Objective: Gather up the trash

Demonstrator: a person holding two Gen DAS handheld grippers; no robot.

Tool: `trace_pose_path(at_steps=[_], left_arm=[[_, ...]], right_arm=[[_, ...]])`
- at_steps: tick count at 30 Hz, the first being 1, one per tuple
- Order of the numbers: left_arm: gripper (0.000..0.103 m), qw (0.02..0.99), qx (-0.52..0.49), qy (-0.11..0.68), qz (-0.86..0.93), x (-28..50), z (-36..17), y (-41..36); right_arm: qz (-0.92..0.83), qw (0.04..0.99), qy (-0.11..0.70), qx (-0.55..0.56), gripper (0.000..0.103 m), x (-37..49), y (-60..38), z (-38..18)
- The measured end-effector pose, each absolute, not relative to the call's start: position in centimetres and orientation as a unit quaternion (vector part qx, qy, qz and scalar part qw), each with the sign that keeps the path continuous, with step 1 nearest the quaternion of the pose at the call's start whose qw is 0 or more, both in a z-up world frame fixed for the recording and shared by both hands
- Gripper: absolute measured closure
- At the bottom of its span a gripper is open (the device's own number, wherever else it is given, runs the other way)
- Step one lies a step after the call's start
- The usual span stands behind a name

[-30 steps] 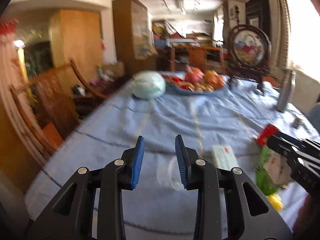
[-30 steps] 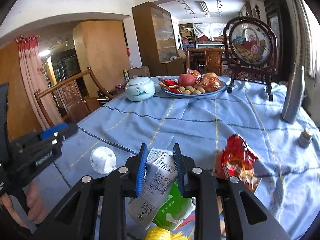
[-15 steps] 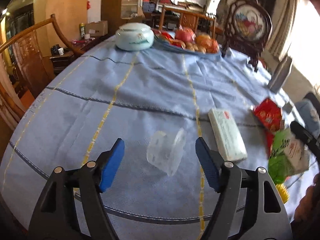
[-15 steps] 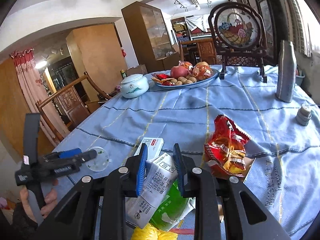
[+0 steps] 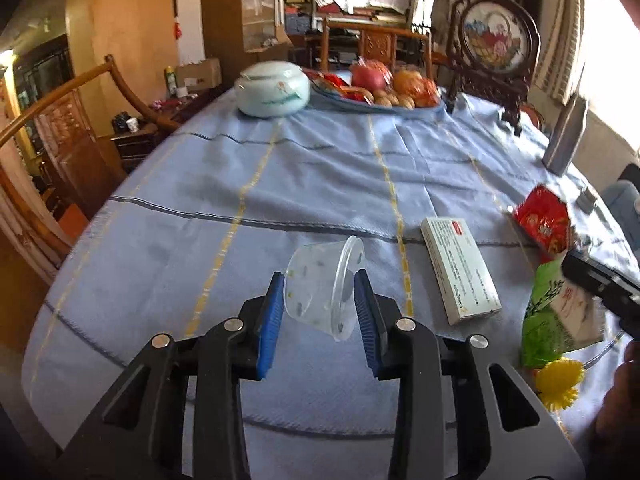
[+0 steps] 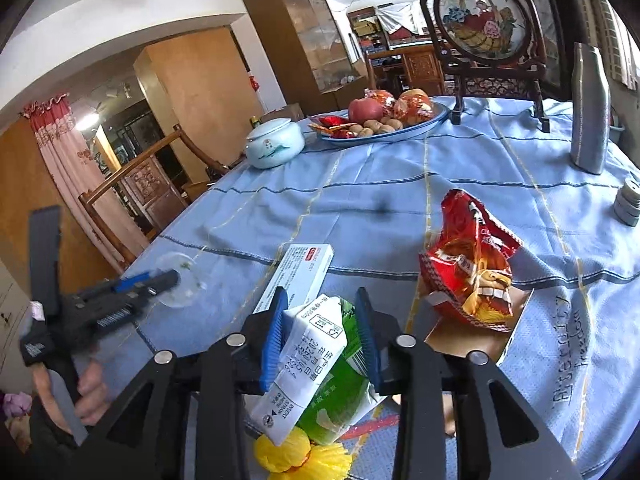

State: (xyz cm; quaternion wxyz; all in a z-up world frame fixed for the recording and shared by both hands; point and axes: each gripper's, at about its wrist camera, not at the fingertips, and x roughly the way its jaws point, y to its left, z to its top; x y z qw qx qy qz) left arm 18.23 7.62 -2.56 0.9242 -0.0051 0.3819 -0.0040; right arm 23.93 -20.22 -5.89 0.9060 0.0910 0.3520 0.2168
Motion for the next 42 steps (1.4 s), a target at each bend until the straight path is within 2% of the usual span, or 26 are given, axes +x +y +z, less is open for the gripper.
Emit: trace_pose_path(at_steps=[1, 9, 17, 21, 24, 29, 30, 31, 32, 34, 38, 42], left_arm=[[0.067, 0.927, -0.009, 0.375, 0.002, 17.5, -2.0, 8.2], [0.067, 0.937, -0.035, 0.344, 0.056, 11.8, 1.0, 12.9], [0.067, 0.925, -0.08, 0.321, 0.184, 1.7, 2.9, 22.7], [0.067, 0.895, -0.13, 0.34, 0.259, -4.5, 0.7, 28.6], [0.067, 0.863, -0.178, 0.361, 0.304, -9.0, -2.9, 32.5], [0.066, 0.828, -0.233, 0.393, 0.324, -11.8, -8.2, 36.0], [0.064, 0.822, -0.239, 0.4, 0.326, -12.0, -9.2, 36.6], [0.052, 0.819, -0.241, 0.403, 0.331, -12.1, -9.7, 36.9], [0.036, 0.817, -0.244, 0.402, 0.335, -12.4, -9.9, 37.3], [0.02, 0.818, -0.257, 0.384, 0.342, -13.5, -10.0, 38.3], [0.011, 0.809, -0.257, 0.356, 0.392, -16.1, -9.2, 40.1], [0.01, 0.782, -0.255, 0.332, 0.461, -18.9, -8.6, 42.4]], right_arm=[[0.221, 0.905, 0.355, 0.086, 0.077, 23.9, -19.9, -6.0], [0.231, 0.921, 0.303, 0.082, 0.077, 22.0, -19.8, -4.6], [0.27, 0.923, 0.251, 0.11, 0.077, 21.0, -18.8, -0.2], [0.327, 0.907, 0.247, 0.098, 0.077, 19.9, -14.6, 1.3], [0.371, 0.89, 0.25, 0.083, 0.077, 18.7, -10.5, 1.9], [0.454, 0.845, 0.276, 0.056, 0.077, 16.2, -1.8, 2.3], [0.468, 0.836, 0.281, 0.05, 0.077, 15.6, 0.1, 2.3], [0.485, 0.825, 0.287, 0.042, 0.077, 14.7, 2.4, 2.2], [0.494, 0.819, 0.291, 0.036, 0.077, 14.1, 3.7, 2.2], [0.521, 0.797, 0.304, 0.023, 0.077, 12.5, 7.8, 1.6], [0.561, 0.757, 0.336, -0.003, 0.077, 9.4, 15.0, -0.2], [0.588, 0.72, 0.368, -0.037, 0.077, 6.4, 21.1, -2.7]])
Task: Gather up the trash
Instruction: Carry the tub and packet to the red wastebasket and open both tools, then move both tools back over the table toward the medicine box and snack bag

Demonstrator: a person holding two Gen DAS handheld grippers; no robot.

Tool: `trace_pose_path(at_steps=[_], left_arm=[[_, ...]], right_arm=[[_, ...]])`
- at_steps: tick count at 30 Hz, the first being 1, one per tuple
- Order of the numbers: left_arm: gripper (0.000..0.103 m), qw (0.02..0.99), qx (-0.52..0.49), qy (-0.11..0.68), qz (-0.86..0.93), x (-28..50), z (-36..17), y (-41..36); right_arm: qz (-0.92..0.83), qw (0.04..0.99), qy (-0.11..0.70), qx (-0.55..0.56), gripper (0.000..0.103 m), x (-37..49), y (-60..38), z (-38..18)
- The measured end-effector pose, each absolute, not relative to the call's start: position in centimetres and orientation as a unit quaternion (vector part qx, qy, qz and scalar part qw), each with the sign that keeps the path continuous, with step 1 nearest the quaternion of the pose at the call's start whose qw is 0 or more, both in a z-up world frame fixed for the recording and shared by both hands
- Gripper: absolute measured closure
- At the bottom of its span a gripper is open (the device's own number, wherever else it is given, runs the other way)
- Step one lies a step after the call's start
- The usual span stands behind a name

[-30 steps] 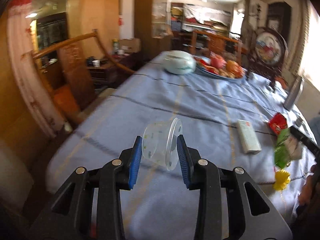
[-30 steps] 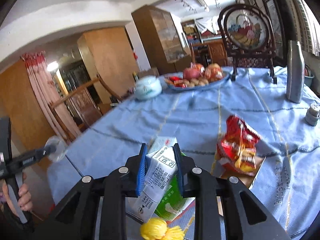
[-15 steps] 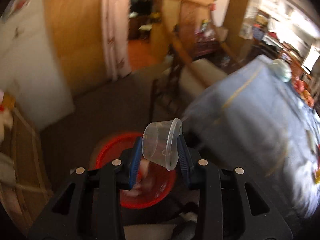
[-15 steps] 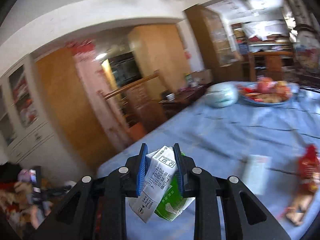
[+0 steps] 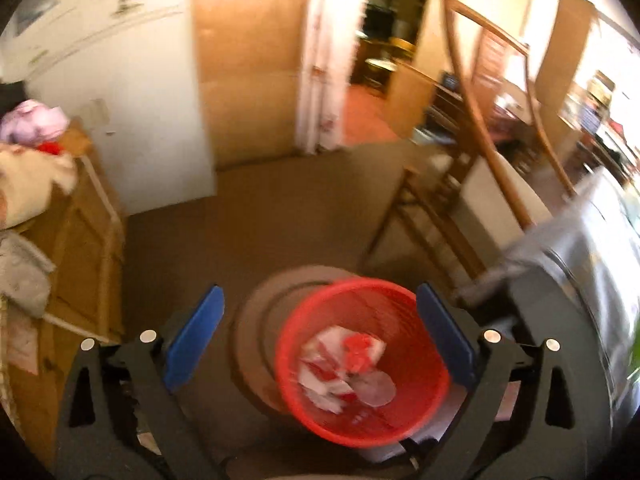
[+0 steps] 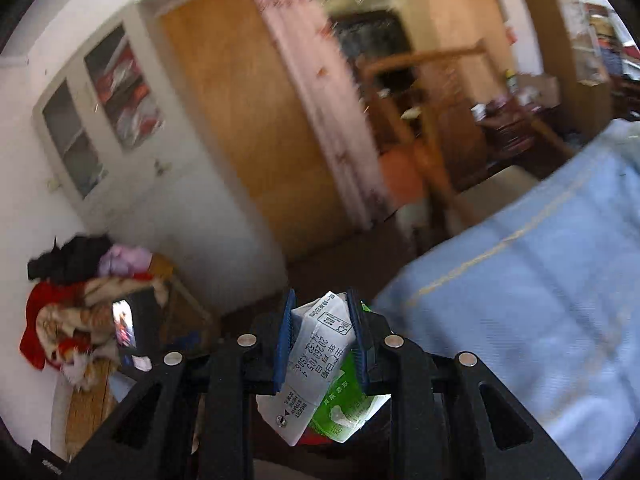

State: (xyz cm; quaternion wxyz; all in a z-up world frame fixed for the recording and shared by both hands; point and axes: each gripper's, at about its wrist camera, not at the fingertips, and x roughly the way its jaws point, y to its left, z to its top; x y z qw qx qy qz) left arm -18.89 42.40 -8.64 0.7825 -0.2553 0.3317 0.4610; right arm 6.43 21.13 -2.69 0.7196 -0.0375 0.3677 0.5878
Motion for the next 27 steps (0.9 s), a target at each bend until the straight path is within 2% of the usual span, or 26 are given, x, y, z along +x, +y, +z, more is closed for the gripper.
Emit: trace_pose_path(at_steps=[3, 4, 6, 14, 21, 27], left_arm=[[0.009, 0.771, -0.258, 0.319, 0.486, -20.1, -8.4, 43.5], [0.008, 0.769, -0.258, 0.317, 0.492, -20.4, -8.4, 43.7], [0.008, 0.766, -0.26, 0.319, 0.494, -20.3, -8.4, 43.9], [0.008, 0.78, -0.246, 0.33, 0.472, -18.2, -8.5, 41.9], [0.007, 0.816, -0.199, 0.329, 0.431, -15.8, -6.1, 37.4], [0.007, 0.857, -0.157, 0.334, 0.36, -12.4, -4.0, 31.6]], right_arm=[[0.606, 0.689, 0.393, -0.062, 0.075, 4.5, 25.5, -5.2], [0.609, 0.683, 0.397, -0.067, 0.061, 4.1, 26.4, -5.9], [0.607, 0.683, 0.4, -0.075, 0.048, 3.7, 27.1, -6.7], [0.578, 0.725, 0.372, -0.053, 0.044, 5.8, 22.2, -4.6], [0.536, 0.777, 0.33, -0.014, 0.035, 7.3, 13.9, -2.1], [0.474, 0.834, 0.282, 0.014, 0.022, 8.1, 4.9, -0.1]])
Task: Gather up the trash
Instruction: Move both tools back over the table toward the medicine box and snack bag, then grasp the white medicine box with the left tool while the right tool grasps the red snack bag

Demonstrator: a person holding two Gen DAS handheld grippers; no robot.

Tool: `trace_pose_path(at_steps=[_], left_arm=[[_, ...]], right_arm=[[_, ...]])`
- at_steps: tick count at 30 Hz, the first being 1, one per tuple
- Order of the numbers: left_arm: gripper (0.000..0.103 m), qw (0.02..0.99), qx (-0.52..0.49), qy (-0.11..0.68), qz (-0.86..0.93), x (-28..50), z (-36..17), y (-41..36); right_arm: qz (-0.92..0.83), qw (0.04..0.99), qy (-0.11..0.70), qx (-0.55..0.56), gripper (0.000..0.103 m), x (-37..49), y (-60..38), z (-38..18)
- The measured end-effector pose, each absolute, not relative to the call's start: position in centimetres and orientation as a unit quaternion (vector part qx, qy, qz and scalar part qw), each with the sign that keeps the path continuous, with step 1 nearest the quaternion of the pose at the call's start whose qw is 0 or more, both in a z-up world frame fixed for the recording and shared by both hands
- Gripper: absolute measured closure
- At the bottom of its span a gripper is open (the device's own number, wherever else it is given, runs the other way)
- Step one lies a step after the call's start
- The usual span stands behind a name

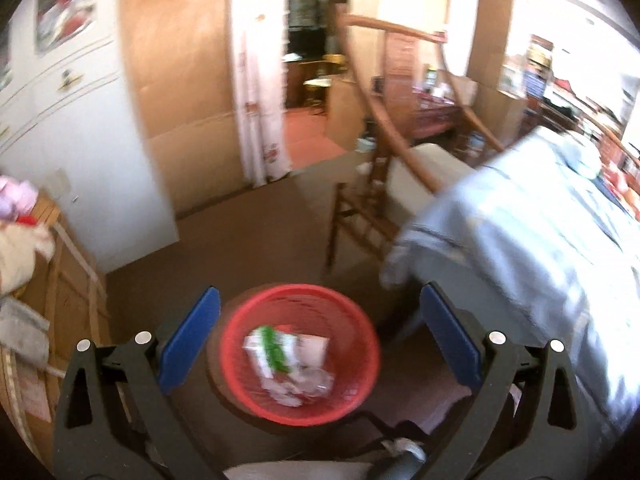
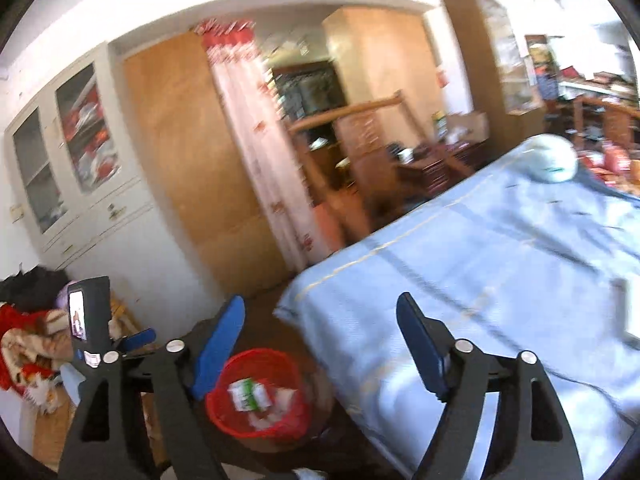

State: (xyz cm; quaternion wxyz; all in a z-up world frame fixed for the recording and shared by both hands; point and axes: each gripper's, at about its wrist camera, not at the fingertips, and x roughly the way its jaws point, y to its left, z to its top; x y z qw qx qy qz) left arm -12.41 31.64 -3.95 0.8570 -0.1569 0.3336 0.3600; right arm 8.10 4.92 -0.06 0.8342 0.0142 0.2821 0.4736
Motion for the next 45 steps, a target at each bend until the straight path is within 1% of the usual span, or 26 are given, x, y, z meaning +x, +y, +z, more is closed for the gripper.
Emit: trace_pose_path(at_steps=[3, 6, 14, 20, 26, 29, 31, 35, 38, 40, 42, 45], left_arm=[[0.007, 0.875, -0.136, 0.341, 0.316, -10.0, -3.3, 28.6], [0.007, 0.892, -0.104, 0.352, 0.263, -6.7, -2.7, 24.5], [0.007, 0.915, -0.025, 0.393, 0.087, 4.8, -2.3, 12.1], [0.007, 0.906, 0.013, 0.424, -0.009, 13.6, -3.3, 3.5], [0.007, 0.892, 0.025, 0.448, -0.056, 20.9, -4.8, -2.2], [0.007, 0.884, 0.03, 0.46, -0.071, 23.0, -5.6, -3.9], [0.007, 0.88, 0.036, 0.468, -0.067, 23.7, -6.2, -4.5], [0.007, 0.875, 0.04, 0.479, -0.058, 24.9, -7.3, -4.5], [0.007, 0.88, 0.038, 0.471, -0.043, 24.8, -7.1, -3.7], [0.006, 0.872, 0.054, 0.486, -0.019, 25.4, -8.0, -3.5], [0.005, 0.868, 0.029, 0.496, -0.027, 26.0, -8.3, -2.8], [0.005, 0.869, 0.033, 0.492, -0.025, 25.9, -8.4, -2.9]], right_arm=[[0.425, 0.867, 0.257, 0.035, 0.016, 9.0, -0.8, 0.5], [0.36, 0.9, 0.239, 0.051, 0.012, 10.0, -6.6, 0.4], [0.165, 0.953, 0.232, 0.107, 0.01, 13.9, -22.9, -1.5], [0.067, 0.96, 0.229, 0.146, 0.01, 16.5, -31.2, -3.3], [0.052, 0.958, 0.24, 0.149, 0.008, 17.8, -32.9, -5.1], [0.062, 0.954, 0.251, 0.151, 0.008, 18.6, -32.4, -5.3], [0.073, 0.951, 0.251, 0.165, 0.006, 18.6, -32.6, -5.3], [0.09, 0.935, 0.271, 0.209, 0.006, 19.1, -33.3, -6.1], [0.092, 0.929, 0.278, 0.226, 0.006, 19.4, -33.5, -6.4], [0.093, 0.928, 0.283, 0.225, 0.006, 19.5, -33.3, -6.5], [0.09, 0.928, 0.29, 0.217, 0.006, 19.7, -33.0, -6.5], [0.091, 0.93, 0.313, 0.167, 0.006, 20.6, -31.2, -6.2]])
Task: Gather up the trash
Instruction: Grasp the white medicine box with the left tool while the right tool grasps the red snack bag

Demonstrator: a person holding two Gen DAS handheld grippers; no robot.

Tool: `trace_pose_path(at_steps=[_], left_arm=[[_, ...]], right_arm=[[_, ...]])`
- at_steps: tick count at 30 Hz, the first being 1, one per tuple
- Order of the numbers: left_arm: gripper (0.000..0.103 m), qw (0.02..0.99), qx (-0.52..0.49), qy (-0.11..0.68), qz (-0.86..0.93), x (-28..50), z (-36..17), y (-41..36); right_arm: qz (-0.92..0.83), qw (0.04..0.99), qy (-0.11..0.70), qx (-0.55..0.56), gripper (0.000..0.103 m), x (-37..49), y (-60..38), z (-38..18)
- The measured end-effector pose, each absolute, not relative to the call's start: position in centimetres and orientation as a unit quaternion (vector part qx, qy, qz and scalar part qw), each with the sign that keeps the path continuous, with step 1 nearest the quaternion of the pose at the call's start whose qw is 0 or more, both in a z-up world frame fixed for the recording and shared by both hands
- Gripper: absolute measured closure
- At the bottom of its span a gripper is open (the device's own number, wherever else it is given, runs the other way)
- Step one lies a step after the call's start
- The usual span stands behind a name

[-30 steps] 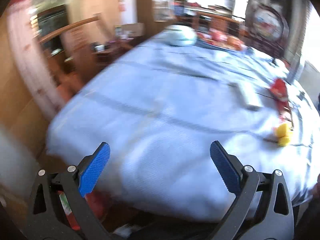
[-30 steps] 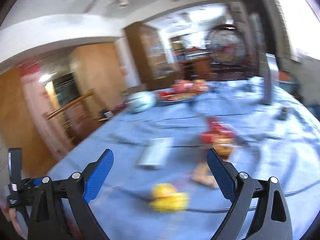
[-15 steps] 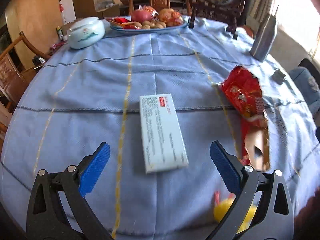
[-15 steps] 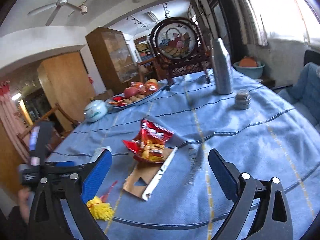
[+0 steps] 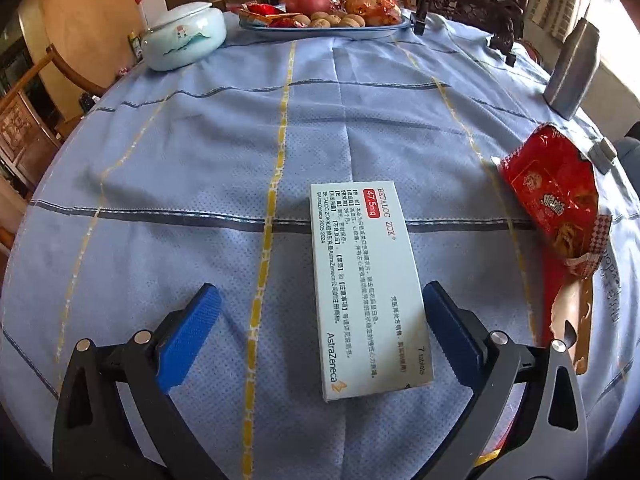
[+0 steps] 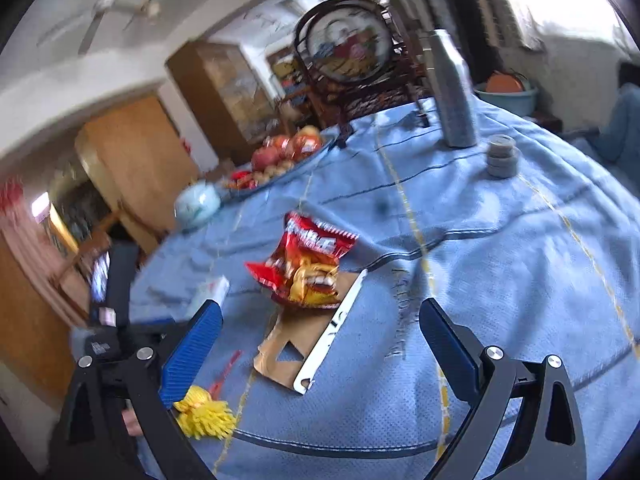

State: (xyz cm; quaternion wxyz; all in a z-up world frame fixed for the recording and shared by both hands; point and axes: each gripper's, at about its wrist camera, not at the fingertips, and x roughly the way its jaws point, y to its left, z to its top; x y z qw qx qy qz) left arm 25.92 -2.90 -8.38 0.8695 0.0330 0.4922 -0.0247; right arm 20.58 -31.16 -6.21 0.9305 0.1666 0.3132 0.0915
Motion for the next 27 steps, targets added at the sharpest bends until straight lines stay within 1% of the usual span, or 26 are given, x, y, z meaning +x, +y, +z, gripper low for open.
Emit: trace_pose_path(at_steps=[3, 4, 5, 6, 7, 10, 15, 21, 22, 23, 24, 25, 26, 27], left_arm=[[0.006, 0.869, 0.03, 0.494, -0.026, 25.9, -8.4, -2.9], [0.009, 0.87, 0.029, 0.492, -0.02, 25.8, -8.3, -2.8], [0.025, 0.873, 0.026, 0.487, -0.012, 25.7, -8.1, -2.5], [0.038, 0.878, 0.022, 0.477, -0.009, 25.3, -7.8, -2.2], [0.052, 0.882, 0.026, 0.47, -0.007, 25.0, -7.6, -1.9], [0.054, 0.888, 0.005, 0.459, -0.018, 24.6, -6.9, -1.0], [0.054, 0.899, -0.036, 0.437, -0.008, 24.3, -5.8, 1.0], [0.054, 0.9, -0.042, 0.434, -0.002, 24.2, -5.6, 1.6], [0.054, 0.9, -0.037, 0.434, -0.005, 24.2, -5.6, 1.4], [0.054, 0.9, -0.034, 0.434, -0.007, 24.1, -5.6, 1.2], [0.054, 0.901, -0.031, 0.433, -0.009, 24.1, -5.6, 1.1], [0.054, 0.901, -0.029, 0.433, -0.011, 24.1, -5.6, 1.0], [0.054, 0.901, -0.029, 0.433, -0.013, 24.1, -5.6, 0.9], [0.054, 0.901, -0.029, 0.433, -0.014, 24.1, -5.6, 0.9]], right_arm=[[0.082, 0.937, 0.326, 0.09, 0.006, 21.3, -28.5, -5.4], [0.087, 0.938, 0.33, 0.069, 0.006, 21.7, -27.6, -5.1], [0.09, 0.937, 0.332, 0.056, 0.006, 22.1, -26.9, -4.9], [0.09, 0.937, 0.335, 0.049, 0.006, 22.4, -26.6, -4.8], [0.086, 0.936, 0.339, 0.04, 0.006, 23.0, -26.2, -4.7], [0.085, 0.932, 0.35, 0.029, 0.006, 24.7, -25.6, -4.6], [0.095, 0.925, 0.367, 0.015, 0.006, 27.2, -24.2, -5.0], [0.057, 0.924, 0.373, -0.062, 0.006, 28.2, -22.6, -6.8], [0.053, 0.925, 0.371, -0.063, 0.01, 28.2, -22.7, -6.8], [0.047, 0.926, 0.37, -0.063, 0.017, 28.4, -22.9, -6.9], [0.049, 0.925, 0.372, -0.059, 0.048, 28.4, -23.2, -6.9], [0.061, 0.924, 0.376, -0.04, 0.081, 28.5, -23.7, -6.8], [0.069, 0.926, 0.37, -0.019, 0.082, 28.5, -24.3, -6.6], [0.076, 0.931, 0.358, 0.0, 0.084, 28.3, -24.9, -6.1]])
